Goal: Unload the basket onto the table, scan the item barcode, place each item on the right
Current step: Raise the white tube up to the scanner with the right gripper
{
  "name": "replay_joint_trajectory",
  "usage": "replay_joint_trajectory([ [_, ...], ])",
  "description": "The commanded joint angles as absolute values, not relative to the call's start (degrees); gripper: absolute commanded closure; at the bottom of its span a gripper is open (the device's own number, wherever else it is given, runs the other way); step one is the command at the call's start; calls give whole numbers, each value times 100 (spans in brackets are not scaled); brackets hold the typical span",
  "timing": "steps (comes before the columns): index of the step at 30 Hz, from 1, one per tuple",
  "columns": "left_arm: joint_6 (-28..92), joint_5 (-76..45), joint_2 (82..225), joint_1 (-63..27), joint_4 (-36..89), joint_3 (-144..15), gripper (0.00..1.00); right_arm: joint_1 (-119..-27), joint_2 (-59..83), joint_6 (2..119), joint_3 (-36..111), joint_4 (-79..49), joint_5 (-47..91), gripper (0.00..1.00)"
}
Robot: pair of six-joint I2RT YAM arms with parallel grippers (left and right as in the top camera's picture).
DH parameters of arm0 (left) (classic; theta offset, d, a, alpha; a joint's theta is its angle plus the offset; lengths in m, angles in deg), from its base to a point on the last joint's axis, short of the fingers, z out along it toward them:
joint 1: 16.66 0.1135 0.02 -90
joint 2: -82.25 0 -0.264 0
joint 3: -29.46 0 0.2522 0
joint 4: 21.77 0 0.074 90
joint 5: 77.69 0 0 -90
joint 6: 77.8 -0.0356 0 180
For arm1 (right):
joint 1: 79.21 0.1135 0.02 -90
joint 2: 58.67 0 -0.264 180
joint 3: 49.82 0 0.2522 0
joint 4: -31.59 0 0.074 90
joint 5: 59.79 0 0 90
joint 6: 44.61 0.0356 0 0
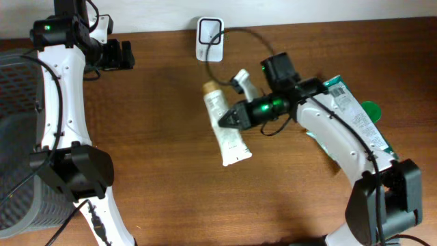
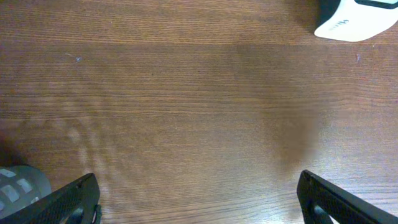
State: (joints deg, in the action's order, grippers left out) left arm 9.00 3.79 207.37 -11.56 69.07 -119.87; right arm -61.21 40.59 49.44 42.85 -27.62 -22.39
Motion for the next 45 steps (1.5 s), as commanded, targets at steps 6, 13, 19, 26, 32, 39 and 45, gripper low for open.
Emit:
replay_joint_trajectory([
  [6,874,379,20597,-1145,6905,-12048,1,-6648,3231,4625,4386,-2742,-3835,96],
  [13,874,379,20597,-1149,6905,-12048,1,-6060,2879,5141,5855,-4189,-1072,96],
  [19,874,379,20597,-1149,6905,-12048,1,-5557,3556,5113,7907,-4930,1599,96],
  [26,874,379,20597,-1149,6905,-12048,1,-5400,5633,3239,8040,-2528,4801,96],
  [32,874,379,20597,-1149,6905,-12048,1,-5398,7191,1132,8038,431,6104,96],
  [39,874,379,20597,-1149,6905,-12048,1,-5290,8616,-384,8036,2328,6464,96],
  [45,874,379,20597,-1149,6905,-12048,1,-5271,8684,-540,8038,2617,6864,96],
])
